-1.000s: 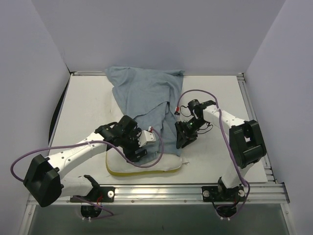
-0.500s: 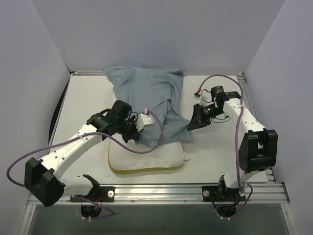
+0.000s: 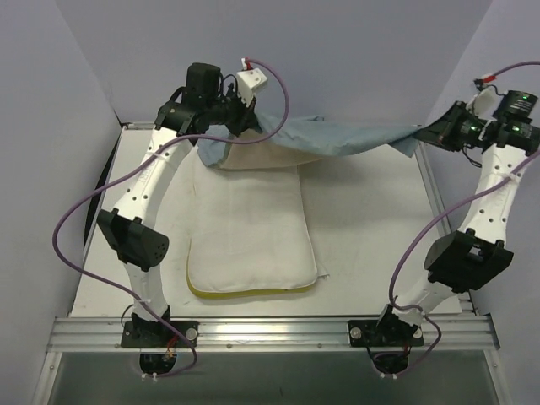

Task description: Put the pillow into the pillowcase

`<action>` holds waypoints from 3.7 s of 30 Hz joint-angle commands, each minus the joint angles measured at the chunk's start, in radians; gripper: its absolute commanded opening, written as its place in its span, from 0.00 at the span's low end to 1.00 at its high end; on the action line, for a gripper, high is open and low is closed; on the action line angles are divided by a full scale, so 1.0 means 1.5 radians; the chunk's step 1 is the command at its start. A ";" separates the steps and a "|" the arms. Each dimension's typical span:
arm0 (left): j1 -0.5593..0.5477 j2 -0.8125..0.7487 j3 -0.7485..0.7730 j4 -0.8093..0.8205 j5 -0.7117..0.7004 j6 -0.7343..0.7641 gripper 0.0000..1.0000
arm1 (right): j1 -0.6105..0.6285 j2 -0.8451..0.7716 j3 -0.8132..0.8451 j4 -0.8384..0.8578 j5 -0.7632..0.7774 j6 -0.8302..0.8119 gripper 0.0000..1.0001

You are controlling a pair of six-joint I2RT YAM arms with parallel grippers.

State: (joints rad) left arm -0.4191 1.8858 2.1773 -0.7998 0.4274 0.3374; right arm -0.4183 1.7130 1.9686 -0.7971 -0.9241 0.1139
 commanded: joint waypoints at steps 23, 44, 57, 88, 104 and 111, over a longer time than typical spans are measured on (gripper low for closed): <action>-0.034 -0.235 -0.509 -0.302 0.185 0.278 0.97 | 0.071 -0.364 -0.605 -0.337 0.358 -0.785 0.78; 0.225 -0.009 -0.480 -0.022 -0.061 -0.153 0.96 | 0.260 0.412 0.082 0.099 0.256 -0.158 0.66; 0.299 0.088 -0.448 -0.085 -0.022 -0.086 0.00 | 0.238 0.444 0.012 0.068 0.410 -0.108 0.51; 0.358 0.137 -0.046 -0.229 -0.285 0.195 0.78 | 0.195 0.187 -0.136 -0.167 0.410 -0.390 0.74; 0.338 -0.031 -0.416 -0.222 -0.196 0.053 0.84 | 0.237 0.521 0.123 0.003 0.756 -0.365 0.64; 0.372 -0.005 -0.425 -0.208 -0.238 0.059 0.83 | 0.168 0.509 0.090 -0.038 0.857 -0.436 0.53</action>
State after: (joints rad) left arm 0.1093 1.8782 1.5356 -1.1221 0.1078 0.4263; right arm -0.1062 2.4722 2.1624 -0.7662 0.1944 -0.4706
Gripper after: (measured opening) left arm 0.834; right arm 0.538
